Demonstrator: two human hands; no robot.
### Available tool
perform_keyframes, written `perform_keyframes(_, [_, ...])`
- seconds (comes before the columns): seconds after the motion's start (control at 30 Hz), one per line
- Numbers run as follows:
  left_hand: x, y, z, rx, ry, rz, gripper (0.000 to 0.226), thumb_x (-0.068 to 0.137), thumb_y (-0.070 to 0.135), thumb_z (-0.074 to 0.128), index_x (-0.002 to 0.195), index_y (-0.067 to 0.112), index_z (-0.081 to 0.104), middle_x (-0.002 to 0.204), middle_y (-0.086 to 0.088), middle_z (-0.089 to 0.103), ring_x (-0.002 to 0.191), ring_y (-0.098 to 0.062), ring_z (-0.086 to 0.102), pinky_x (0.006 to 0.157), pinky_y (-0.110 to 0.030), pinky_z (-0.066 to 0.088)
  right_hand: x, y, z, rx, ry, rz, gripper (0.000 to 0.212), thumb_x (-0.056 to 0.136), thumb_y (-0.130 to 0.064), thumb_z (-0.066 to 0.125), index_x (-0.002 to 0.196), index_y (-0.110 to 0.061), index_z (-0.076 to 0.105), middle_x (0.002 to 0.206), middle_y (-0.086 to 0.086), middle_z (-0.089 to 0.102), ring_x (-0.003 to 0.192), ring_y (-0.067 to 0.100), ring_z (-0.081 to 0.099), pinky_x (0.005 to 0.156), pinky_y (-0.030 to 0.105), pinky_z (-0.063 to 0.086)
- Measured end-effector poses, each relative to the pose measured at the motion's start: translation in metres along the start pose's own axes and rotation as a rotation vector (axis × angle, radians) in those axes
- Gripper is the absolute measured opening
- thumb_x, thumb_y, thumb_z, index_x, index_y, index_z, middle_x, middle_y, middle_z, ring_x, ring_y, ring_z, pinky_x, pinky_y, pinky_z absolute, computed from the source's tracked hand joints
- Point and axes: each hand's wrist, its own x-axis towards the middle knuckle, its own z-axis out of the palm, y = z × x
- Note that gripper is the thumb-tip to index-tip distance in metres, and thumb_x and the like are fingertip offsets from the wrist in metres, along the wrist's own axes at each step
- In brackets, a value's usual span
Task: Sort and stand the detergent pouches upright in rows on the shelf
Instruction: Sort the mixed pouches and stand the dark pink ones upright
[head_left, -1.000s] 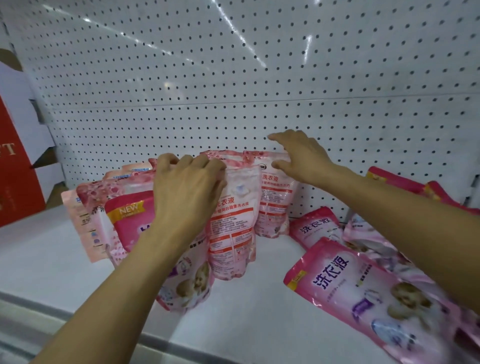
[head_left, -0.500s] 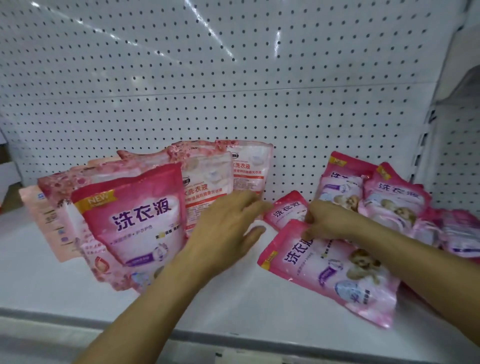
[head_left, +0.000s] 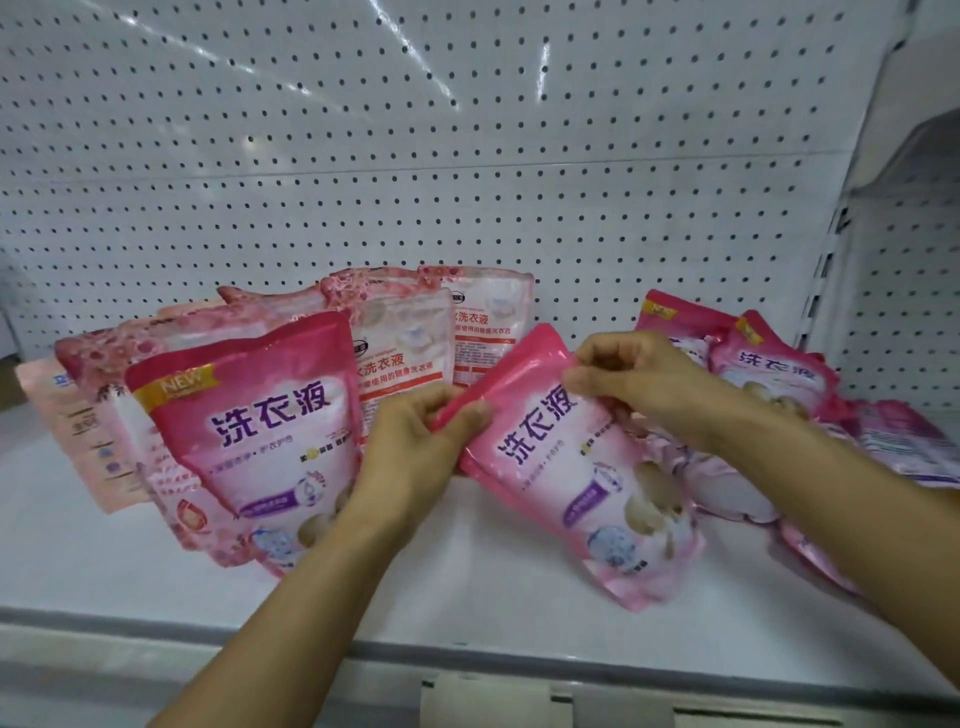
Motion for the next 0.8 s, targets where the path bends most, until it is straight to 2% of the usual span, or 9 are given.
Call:
perform_keyframes(0.07, [0.001,0.024,-0.005,0.231,0.091,0.162,0.005,0.091,0.019,0.068,0.090,0.018,0.073,0.071,-0.005,0.074,0.057,-0.027,0.067,0.054,-0.041,0.058,0.011,0.011,-0.001,0.026,0.074,0.020,0.022,0.095,-0.024,0.060,0.080,-0.010,0.068,0.066,-0.001,0.064,0.057,0.010,0.056,0.054,0.022,0.048])
perform_keyframes(0.17, [0.005,0.048,-0.015,0.551,0.174,0.382,0.010,0.090,0.027,0.069,0.080,0.028,0.070,0.068,0.012,0.068,0.063,-0.011,0.064,0.065,-0.033,0.055,0.025,0.032,0.002,-0.320,0.077,0.109,0.027,0.095,-0.033,0.058,0.108,-0.011,0.067,0.103,0.003,0.069,0.086,0.014,0.064,0.076,0.028,0.051])
perform_keyframes(0.27, [0.009,0.060,-0.024,0.818,0.273,0.513,0.008,0.090,0.031,0.067,0.092,0.027,0.074,0.075,0.013,0.070,0.075,-0.017,0.068,0.070,-0.034,0.054,0.031,0.050,0.014,-0.578,0.009,0.174,0.043,0.092,-0.037,0.062,0.127,-0.012,0.056,0.119,0.001,0.060,0.107,0.021,0.061,0.090,0.032,0.049])
perform_keyframes(0.4, [0.014,0.059,-0.036,1.136,0.387,0.665,0.014,0.093,0.033,0.063,0.096,0.026,0.074,0.079,0.000,0.073,0.076,-0.030,0.067,0.063,-0.033,0.047,0.037,0.073,0.040,-1.035,-0.069,0.168,0.046,0.080,-0.055,0.064,0.096,-0.012,0.061,0.103,0.007,0.066,0.103,0.027,0.058,0.088,0.034,0.046])
perform_keyframes(0.47, [0.016,0.057,-0.041,1.234,0.426,0.784,0.012,0.089,0.029,0.067,0.091,0.020,0.075,0.071,-0.007,0.069,0.073,-0.030,0.063,0.070,-0.036,0.041,0.040,0.076,0.048,-1.156,-0.044,0.137,0.028,0.086,-0.038,0.059,0.099,-0.013,0.062,0.108,0.009,0.066,0.104,0.029,0.059,0.080,0.033,0.046])
perform_keyframes(0.53, [0.018,0.055,-0.044,1.286,0.454,0.800,0.012,0.088,0.028,0.069,0.089,0.018,0.075,0.067,-0.006,0.068,0.077,-0.029,0.060,0.077,-0.039,0.031,0.038,0.072,0.050,-1.167,-0.050,0.120,0.017,0.088,-0.020,0.053,0.100,-0.013,0.062,0.104,0.009,0.066,0.098,0.029,0.061,0.071,0.030,0.042])
perform_keyframes(0.63, [0.021,0.052,-0.048,1.312,0.482,0.743,0.014,0.089,0.030,0.065,0.089,0.019,0.074,0.068,-0.003,0.069,0.081,-0.028,0.058,0.080,-0.040,0.024,0.025,0.060,0.051,-1.151,-0.102,0.045,0.015,0.086,-0.013,0.050,0.071,-0.017,0.050,0.076,0.003,0.054,0.073,0.024,0.051,0.056,0.027,0.033])
perform_keyframes(0.73, [0.022,0.050,-0.051,1.311,0.498,0.712,0.015,0.090,0.031,0.063,0.088,0.019,0.073,0.069,-0.003,0.068,0.083,-0.028,0.058,0.082,-0.040,0.024,0.014,0.052,0.051,-0.990,-0.121,0.046,0.036,0.092,-0.027,0.052,0.059,-0.014,0.047,0.057,0.000,0.049,0.055,0.020,0.049,0.052,0.028,0.037])
perform_keyframes(0.8, [0.021,0.049,-0.052,1.316,0.503,0.706,0.015,0.089,0.030,0.065,0.087,0.019,0.073,0.070,-0.004,0.068,0.083,-0.029,0.058,0.083,-0.040,0.024,0.016,0.052,0.044,-0.933,-0.025,0.096,0.037,0.091,-0.040,0.055,0.065,-0.014,0.048,0.063,0.000,0.051,0.061,0.021,0.055,0.056,0.030,0.041])
